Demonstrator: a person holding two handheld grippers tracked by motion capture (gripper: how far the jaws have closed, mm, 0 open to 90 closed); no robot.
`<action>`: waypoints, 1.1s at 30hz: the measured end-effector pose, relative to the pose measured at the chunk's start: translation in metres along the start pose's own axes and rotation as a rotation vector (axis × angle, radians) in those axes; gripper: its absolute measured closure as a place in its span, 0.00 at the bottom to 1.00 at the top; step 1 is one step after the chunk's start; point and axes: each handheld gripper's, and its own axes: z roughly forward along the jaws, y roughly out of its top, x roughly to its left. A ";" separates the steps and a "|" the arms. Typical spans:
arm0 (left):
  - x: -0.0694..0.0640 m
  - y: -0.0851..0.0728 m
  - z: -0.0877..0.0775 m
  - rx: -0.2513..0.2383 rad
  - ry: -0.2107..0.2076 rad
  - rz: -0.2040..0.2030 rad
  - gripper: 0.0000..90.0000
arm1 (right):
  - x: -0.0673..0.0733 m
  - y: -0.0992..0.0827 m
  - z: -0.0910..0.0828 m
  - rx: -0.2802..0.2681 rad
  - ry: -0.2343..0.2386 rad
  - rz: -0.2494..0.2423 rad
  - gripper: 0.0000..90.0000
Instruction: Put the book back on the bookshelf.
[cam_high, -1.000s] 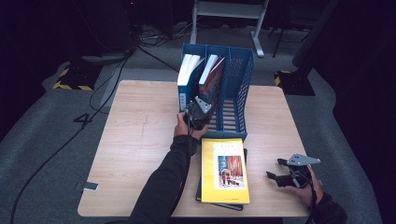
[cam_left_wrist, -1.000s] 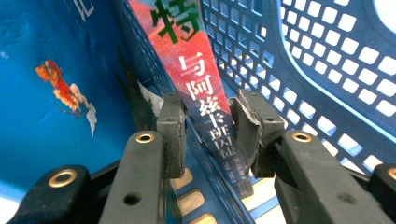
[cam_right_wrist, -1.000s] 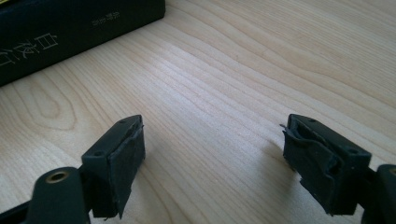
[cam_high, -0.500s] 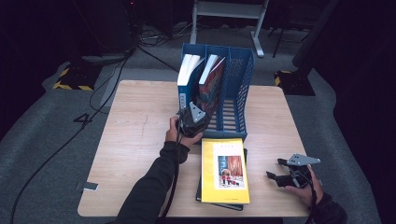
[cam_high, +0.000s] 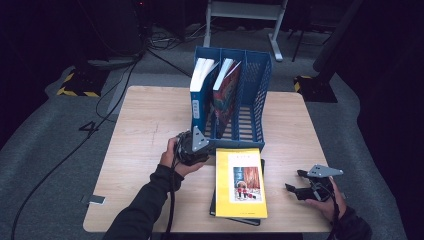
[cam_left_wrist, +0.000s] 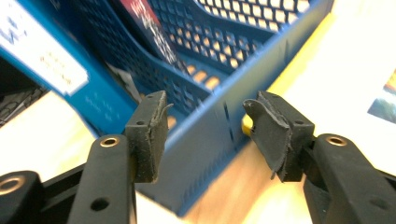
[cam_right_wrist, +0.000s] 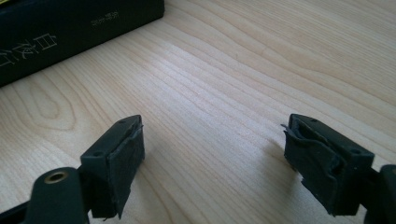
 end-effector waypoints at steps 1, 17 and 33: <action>0.000 -0.003 -0.002 0.003 -0.006 0.002 0.49 | 0.000 0.000 0.000 0.001 -0.001 0.000 0.22; -0.013 -0.054 -0.016 0.118 -0.129 0.028 0.36 | 0.000 0.000 0.000 0.005 0.002 0.004 0.21; -0.044 -0.100 -0.031 0.216 -0.285 -0.003 0.27 | 0.004 0.004 -0.002 0.032 -0.021 -0.018 0.23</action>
